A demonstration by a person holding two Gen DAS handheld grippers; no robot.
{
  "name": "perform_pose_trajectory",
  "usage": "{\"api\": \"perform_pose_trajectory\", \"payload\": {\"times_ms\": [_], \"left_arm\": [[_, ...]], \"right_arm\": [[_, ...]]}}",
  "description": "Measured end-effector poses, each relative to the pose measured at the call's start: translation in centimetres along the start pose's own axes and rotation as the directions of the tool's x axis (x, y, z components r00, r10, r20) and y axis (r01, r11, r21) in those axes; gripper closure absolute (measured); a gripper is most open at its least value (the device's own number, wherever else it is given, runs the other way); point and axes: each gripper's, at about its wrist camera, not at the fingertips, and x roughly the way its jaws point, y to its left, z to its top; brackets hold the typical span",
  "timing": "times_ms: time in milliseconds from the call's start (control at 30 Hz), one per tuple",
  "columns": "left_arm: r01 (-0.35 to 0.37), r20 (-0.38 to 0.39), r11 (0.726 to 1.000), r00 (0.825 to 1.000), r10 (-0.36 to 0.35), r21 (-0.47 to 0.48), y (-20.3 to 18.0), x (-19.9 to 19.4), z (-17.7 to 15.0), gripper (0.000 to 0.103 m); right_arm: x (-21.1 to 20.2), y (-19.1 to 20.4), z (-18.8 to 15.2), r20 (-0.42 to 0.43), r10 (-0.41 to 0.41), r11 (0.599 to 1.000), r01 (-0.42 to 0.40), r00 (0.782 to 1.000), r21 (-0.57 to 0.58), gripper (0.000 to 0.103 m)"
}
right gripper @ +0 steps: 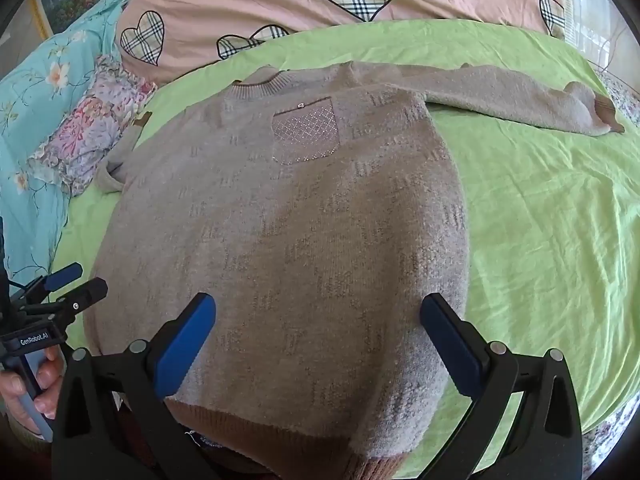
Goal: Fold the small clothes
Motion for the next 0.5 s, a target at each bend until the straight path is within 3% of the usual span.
{"api": "perform_pose_trajectory", "payload": {"times_ms": [500], "left_arm": [[-0.075, 0.021, 0.996, 0.997, 0.074, 0.057, -0.8, 0.3, 0.6, 0.003]], "right_arm": [[0.3, 0.8, 0.7, 0.034, 0.048, 0.999, -0.047, 0.998, -0.013, 0.001]]}}
